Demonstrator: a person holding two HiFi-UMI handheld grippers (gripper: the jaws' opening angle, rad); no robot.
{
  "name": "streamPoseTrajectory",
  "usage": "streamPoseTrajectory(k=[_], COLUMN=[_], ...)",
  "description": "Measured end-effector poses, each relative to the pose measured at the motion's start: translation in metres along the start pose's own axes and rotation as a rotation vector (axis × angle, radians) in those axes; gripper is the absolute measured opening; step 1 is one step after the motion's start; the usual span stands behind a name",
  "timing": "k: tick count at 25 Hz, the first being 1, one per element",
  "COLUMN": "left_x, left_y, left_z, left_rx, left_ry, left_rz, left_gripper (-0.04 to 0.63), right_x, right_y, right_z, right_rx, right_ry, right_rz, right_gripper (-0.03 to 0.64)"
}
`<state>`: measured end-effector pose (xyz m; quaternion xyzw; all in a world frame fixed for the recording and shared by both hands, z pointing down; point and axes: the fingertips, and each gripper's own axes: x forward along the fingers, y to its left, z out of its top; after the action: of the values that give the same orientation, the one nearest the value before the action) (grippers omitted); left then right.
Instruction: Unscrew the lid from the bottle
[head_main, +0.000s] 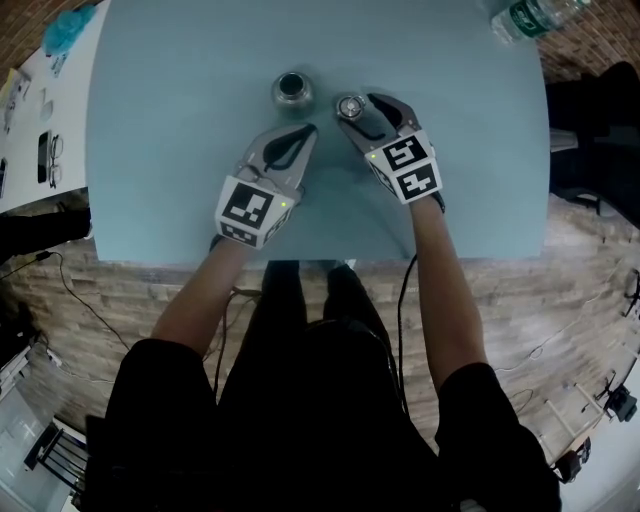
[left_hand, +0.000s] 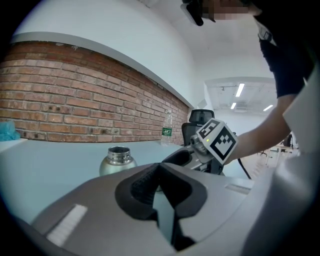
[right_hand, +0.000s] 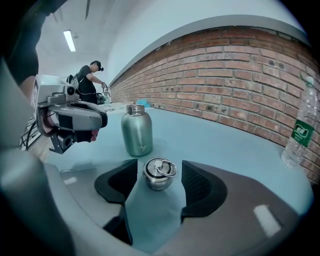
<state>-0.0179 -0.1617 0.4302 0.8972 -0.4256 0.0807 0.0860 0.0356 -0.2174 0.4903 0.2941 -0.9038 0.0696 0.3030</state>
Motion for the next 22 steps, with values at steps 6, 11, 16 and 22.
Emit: streamPoseTrajectory(k=[6,11,16,22], left_x=[-0.008,-0.015,-0.020,-0.028], left_y=[0.003,0.004,0.005,0.003], left_z=[0.009,0.019,0.027,0.035], left_rx=[-0.001,0.001,0.002,-0.010], left_ry=[-0.008,-0.014,-0.030,-0.043], left_rz=[0.018,0.030,0.046,0.062], left_gripper=[0.000,0.000,-0.002,-0.002], right_x=[-0.017,-0.032,-0.041,-0.066], right_y=[0.002,0.008,0.014,0.022], right_z=[0.014,0.026,0.035,0.059], right_rx=[0.059,0.080,0.089,0.129], right_ry=[-0.084,-0.141,-0.172,-0.267], right_rz=[-0.021,-0.030,-0.038,-0.057], right_gripper=[0.215,0.130,0.063,0.004])
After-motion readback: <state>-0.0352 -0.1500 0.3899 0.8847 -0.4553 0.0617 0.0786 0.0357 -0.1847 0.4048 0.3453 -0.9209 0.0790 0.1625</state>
